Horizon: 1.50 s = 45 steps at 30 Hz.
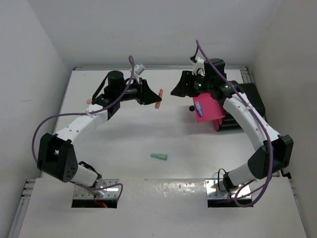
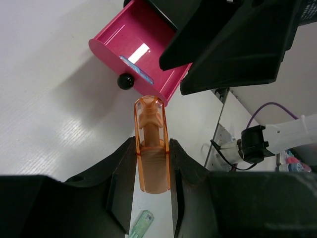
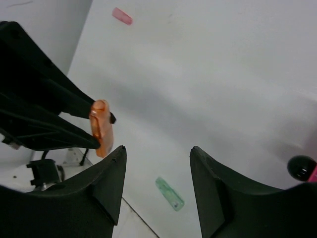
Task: Sort the stationery into containers
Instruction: Place the stationery in the drawer.
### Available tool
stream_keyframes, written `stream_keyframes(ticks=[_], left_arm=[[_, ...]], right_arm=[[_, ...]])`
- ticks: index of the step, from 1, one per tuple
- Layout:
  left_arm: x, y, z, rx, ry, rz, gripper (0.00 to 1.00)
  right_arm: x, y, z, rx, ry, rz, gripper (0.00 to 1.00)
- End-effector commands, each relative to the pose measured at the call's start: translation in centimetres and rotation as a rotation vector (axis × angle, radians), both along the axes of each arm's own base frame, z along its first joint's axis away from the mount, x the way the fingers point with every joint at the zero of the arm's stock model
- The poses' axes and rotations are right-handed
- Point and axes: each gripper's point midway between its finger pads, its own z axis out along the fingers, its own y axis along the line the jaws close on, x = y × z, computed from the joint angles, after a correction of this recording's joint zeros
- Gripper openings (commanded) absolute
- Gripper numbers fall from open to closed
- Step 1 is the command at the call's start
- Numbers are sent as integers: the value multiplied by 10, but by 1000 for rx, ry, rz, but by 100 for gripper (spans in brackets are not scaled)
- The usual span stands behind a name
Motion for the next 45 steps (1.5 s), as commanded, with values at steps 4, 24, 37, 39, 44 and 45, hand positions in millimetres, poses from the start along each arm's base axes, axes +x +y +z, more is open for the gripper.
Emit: stream_keyframes(ticks=[4,24,37,39,44,45], left_arm=[[-17,-2,28,-55,-76,-54,0],[-21,-20,20,58,-156,-61,0],[-23,-22,23,74,-170,-77,9],[-20,-19,20,84,-161,-65,39],[-6,5,12,110,-118,-11,86],[-1,11,8,144,-137,-6,87]], right_arm=[[0,21,43,134,-67,45,54],[-25,50,11,97,15,130,52],[-23,52,-5,65,34,134,6],[-17,46,1,61,11,120,1],[1,-2,14,13,-44,45,0],[2,-15,17,-13,-63,29,0]])
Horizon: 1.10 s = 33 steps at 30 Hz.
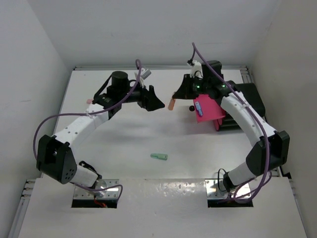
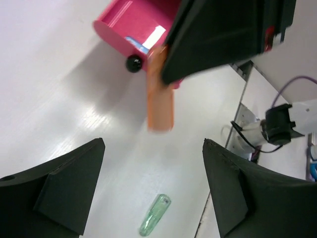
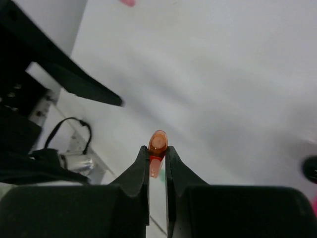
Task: Sort the stationery into containers
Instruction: Place the stationery in the drawer.
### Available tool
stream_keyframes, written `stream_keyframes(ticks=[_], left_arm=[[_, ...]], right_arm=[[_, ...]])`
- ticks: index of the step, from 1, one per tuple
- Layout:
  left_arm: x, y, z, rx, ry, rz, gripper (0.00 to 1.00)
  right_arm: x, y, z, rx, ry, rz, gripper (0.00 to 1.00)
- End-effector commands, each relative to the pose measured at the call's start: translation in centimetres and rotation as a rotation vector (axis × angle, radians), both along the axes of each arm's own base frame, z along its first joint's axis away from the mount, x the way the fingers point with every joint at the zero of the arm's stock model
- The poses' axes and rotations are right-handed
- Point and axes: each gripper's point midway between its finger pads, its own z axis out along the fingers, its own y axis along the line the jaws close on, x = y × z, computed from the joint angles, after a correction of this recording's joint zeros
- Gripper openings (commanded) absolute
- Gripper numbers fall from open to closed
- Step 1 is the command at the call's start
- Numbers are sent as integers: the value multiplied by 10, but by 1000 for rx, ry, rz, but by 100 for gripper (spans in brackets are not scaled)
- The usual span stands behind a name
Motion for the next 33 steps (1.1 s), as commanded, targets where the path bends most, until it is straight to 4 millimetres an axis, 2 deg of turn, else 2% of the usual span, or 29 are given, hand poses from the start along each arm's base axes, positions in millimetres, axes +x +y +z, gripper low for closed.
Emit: stream_keyframes(ticks=[1,4,6,7,11,15,17,21,22,24,26,27,28,29,30,31,32,33], left_arm=[[20,29,16,47,-47,50,87],[31,57,13,109,-26,52,87],[34,67,1,141,-39,-17,87],[37,81,-6,157,-31,-30,87],[46,109,-25,159,29,-2,87],[55,132,-43,195,79,51,86],[61,150,-50,217,99,106,86],[78,210,-69,314,134,329,87],[78,218,-71,330,128,349,88],[79,240,-76,381,102,370,89],[83,252,-84,440,48,315,89],[84,262,-91,461,81,284,89],[88,269,-95,522,27,206,89],[91,277,-96,556,24,174,89],[95,290,-101,567,90,142,87],[98,298,-105,596,67,81,86],[87,306,-107,580,124,50,85],[100,316,-111,582,121,36,84]], right_arm=[[15,-52,32,-93,-138,-47,0],[19,-86,34,-223,-206,-23,0],[12,-105,22,-336,-175,-7,0],[9,-117,16,-408,-159,13,0],[9,-140,-9,-566,-145,106,0],[19,-159,-29,-682,-138,131,0],[25,-168,-38,-741,-123,137,0],[33,-183,-55,-818,-105,145,0],[39,-186,-55,-836,-120,132,1],[44,-191,-63,-846,-117,134,6],[49,-194,-72,-853,-100,145,10],[52,-193,-70,-855,-99,145,15],[54,-193,-72,-853,-92,147,26],[55,-193,-73,-853,-82,149,31],[57,-192,-75,-850,-71,148,36],[59,-192,-75,-848,-68,141,39],[61,-191,-74,-845,-71,139,45],[60,-190,-73,-844,-73,136,46]])
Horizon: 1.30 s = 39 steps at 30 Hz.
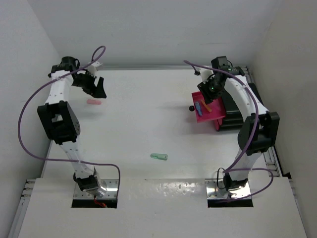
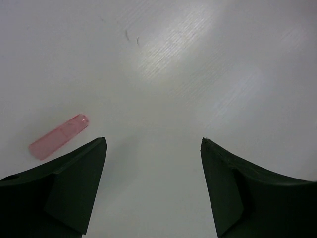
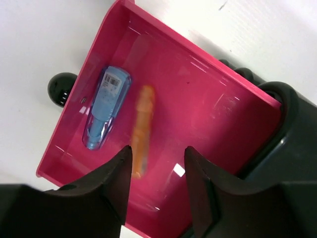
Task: Sort the stationery into containers
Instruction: Place the stationery in the drawer, then pick up the stationery from the center of the board.
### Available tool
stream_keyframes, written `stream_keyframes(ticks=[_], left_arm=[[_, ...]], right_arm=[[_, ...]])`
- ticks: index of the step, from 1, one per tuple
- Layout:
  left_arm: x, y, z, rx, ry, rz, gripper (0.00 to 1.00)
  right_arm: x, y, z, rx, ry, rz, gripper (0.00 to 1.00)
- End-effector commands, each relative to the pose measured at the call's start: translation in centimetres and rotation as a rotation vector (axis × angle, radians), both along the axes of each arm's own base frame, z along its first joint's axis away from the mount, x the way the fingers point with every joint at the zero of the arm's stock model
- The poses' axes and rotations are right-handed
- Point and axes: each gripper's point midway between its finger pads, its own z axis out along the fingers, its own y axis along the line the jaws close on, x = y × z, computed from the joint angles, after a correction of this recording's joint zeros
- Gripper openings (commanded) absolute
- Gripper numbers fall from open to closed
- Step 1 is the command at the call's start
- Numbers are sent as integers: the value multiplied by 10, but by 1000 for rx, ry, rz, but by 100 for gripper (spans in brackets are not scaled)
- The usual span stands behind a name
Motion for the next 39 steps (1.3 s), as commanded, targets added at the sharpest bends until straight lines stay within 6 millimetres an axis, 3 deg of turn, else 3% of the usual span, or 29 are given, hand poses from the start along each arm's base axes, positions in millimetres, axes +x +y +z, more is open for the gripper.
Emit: stream_keyframes(ticks=[1,2,6,13,20,29,39], left_arm=[[-17,31,-17,55,69,-195,82],[-16,45,-28,57,97,-178,81],[0,83,-42,173,9,-209,79],[30,106,-63,291,-79,-251,79],[44,105,-90,279,-142,-301,81],[71,99,-104,248,-239,-316,84],[52,82,-154,252,-102,-425,82]], right_arm=[[16,2,20,8,-73,-6,46],[16,3,22,15,-78,-16,47],[10,20,37,65,-94,-11,48],[-5,62,67,147,-111,34,49],[-19,96,92,245,-110,58,55],[-28,100,94,246,-104,72,58],[-30,98,92,236,-102,78,58]])
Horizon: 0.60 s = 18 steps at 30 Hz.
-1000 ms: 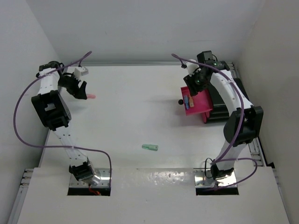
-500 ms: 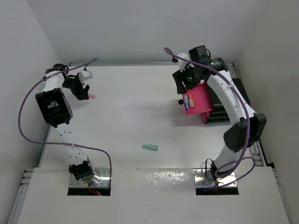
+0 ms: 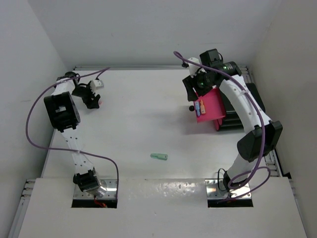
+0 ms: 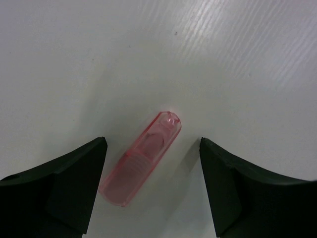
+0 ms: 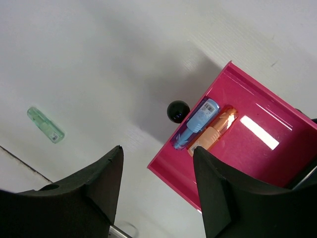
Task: Sort the stationery into containers
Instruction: Pick up the stationery from the center of the board.
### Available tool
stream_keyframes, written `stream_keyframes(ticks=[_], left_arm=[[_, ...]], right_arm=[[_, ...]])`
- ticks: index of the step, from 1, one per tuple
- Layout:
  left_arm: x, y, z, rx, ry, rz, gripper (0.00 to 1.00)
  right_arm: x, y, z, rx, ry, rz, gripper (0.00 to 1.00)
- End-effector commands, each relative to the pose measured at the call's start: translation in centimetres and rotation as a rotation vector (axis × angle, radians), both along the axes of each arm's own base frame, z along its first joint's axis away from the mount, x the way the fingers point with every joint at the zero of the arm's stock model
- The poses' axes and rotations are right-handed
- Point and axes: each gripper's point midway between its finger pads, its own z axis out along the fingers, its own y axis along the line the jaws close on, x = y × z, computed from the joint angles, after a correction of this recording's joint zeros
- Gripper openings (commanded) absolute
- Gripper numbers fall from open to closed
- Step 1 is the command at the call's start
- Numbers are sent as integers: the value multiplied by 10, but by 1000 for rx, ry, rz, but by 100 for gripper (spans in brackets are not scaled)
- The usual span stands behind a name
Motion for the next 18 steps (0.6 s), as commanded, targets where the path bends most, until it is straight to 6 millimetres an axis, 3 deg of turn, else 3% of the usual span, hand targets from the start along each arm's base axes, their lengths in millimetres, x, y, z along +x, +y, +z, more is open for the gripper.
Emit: stream_keyframes(ticks=[1,5,7,8,10,11,12,14,16,18], left_arm=[[-7,-5,-8,-7,23,-46,81],[-20,-4,-21,-2,76,-52,73],[-28,-5,-22,10,91,-60,63],[-40,-7,-32,13,120,-59,59],[-48,-6,-27,36,118,-53,45],[-58,-5,-36,60,144,-49,40],[-64,-5,-33,76,150,-50,31],[-79,-7,-37,102,186,-67,23],[-86,-11,-35,98,201,-63,19],[-90,-28,-22,41,203,-62,17]], right_arm=[[-6,3,19,30,-43,6,58],[-7,3,22,37,-45,7,58],[-8,3,23,38,-50,10,57],[-8,3,25,38,-56,12,57],[-9,2,25,38,-57,9,57],[-9,3,26,40,-61,11,57],[-10,3,26,42,-60,12,57],[-9,4,29,52,-67,12,57],[-10,7,33,72,-71,15,57],[-12,12,38,112,-71,7,57]])
